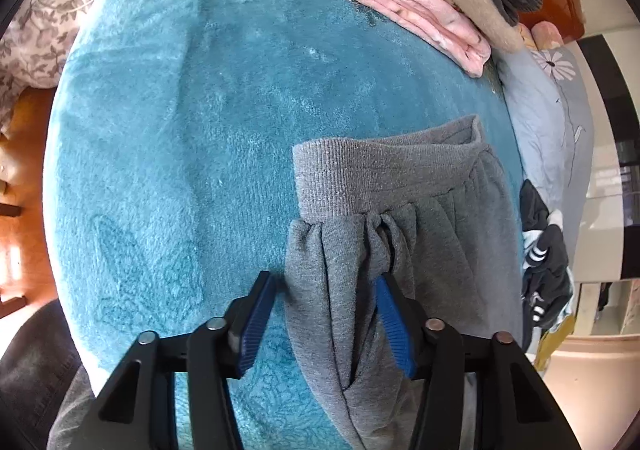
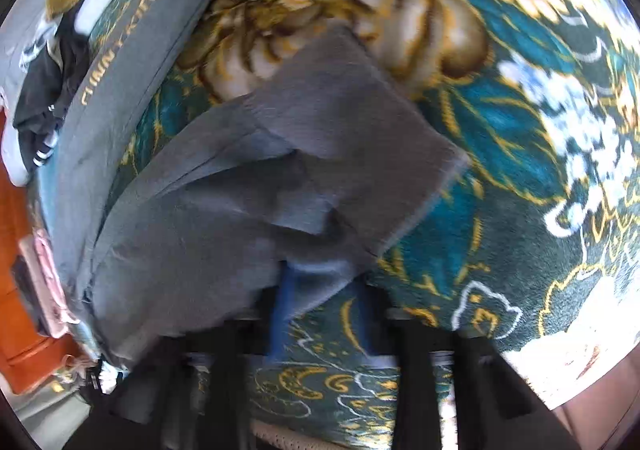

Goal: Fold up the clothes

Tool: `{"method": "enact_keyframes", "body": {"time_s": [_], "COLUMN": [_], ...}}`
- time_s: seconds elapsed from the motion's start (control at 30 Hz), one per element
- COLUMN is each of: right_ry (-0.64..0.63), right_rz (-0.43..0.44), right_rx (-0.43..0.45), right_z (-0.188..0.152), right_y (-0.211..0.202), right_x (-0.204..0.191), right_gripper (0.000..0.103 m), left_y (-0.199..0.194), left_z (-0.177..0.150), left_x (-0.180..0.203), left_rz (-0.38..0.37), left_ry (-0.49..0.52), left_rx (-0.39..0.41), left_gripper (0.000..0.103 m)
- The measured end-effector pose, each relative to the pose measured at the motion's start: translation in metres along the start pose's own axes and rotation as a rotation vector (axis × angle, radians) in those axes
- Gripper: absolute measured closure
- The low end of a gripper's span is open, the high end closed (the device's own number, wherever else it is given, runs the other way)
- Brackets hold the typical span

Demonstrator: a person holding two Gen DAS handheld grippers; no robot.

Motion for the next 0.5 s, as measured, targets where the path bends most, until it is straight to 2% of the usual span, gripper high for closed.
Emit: {"method": "enact_keyframes", "body": {"time_s": [0.03,0.07,0.13,0.23,0.33,0.43,0.5], "right_ry": [0.006,0.012,0.019,0.026,0.034,0.035,0.059], "right_rz": [0.017,0.034,0.065,0.107,0.146,0.182,0.205], "right_rx": [0.018,0.04,0.084,0.141,0.185,0.254,0.319], "right_z": [0.003,0.005,0.012,0.023,0.035,0.063,0.085], "right_y": [-0.003,-0.007,-0.018,-0.035,-0.047,-0.07,-0.084], "right_x": [-0.003,-0.005,-0.007,-0.009,-0.011,-0.016,-0.016], "right_gripper": [0.095,0.097,0.099,0.099,0.1,0.1,0.1], "left_y": [0.0,0.001,0.001,-0.003,-0.02,-0.042,-0.046], "left_z": [0.0,0.0,0.0,0.0,0.004,0.01,0.013], "left_x": [0.0,0.001,0.002,0.005,0.013,0.054,0.094], "left_rz": [0.002,0.009,0.024,0.034,-0.052,-0.139,-0.164], "left_ry": [-0.004,-0.001,0.005,0.0,-0.077,-0.049,0.007], "left_rx": [-0.002,-0.002,-0.002,0.001,-0.03,-0.04,-0.053], "left_gripper": [0.07,0.072,0.086,0.094,0.095,0.095,0.095]}}
Point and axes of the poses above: each gripper's, at about its wrist camera, not at the fingertips, and y roughly the way its jaws point, x to its right, z to its top, the point moved 1 cm from there along y, roughly the way its jaws point, and after that the axes turned 15 degrees about -y, right-handed, at the moved point
